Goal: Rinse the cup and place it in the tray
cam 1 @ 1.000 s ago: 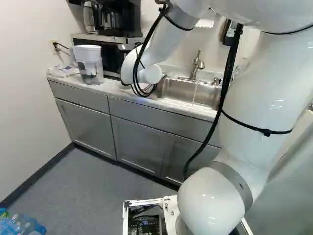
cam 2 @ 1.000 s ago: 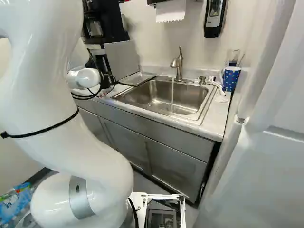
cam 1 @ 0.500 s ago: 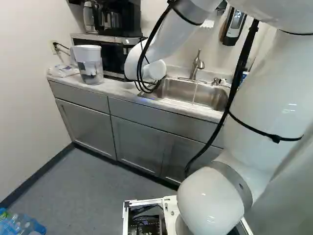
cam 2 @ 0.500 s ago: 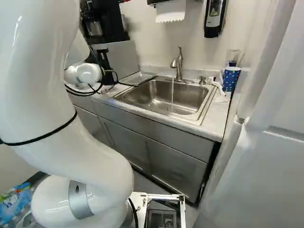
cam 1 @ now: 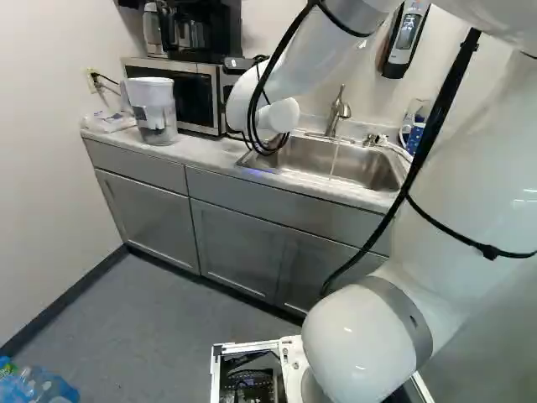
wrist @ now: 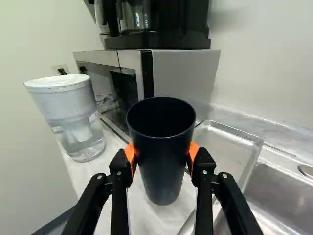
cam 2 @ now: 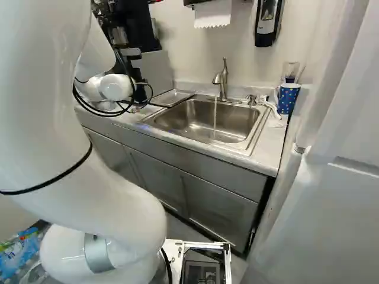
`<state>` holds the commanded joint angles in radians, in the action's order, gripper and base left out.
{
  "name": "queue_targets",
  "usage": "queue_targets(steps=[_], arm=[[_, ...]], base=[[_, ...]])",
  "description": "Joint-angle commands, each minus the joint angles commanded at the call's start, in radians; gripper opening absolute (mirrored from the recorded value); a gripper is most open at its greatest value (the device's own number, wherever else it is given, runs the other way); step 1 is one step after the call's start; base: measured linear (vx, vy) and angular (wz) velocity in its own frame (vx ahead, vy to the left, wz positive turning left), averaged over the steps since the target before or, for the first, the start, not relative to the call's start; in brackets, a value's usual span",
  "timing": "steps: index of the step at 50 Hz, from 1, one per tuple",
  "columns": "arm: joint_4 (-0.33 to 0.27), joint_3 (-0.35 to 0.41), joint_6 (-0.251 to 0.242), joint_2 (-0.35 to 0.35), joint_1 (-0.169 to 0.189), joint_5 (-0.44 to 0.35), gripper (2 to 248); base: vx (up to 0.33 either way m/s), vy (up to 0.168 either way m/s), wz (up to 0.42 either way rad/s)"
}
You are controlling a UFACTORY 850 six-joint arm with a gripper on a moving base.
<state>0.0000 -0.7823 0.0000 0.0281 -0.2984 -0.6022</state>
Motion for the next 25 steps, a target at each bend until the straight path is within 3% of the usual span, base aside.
queue_targets(steps=[25], arm=[[0.0,0.041,0.0,0.042,0.072,0.0,123]], base=[[0.0,0.0,0.0]])
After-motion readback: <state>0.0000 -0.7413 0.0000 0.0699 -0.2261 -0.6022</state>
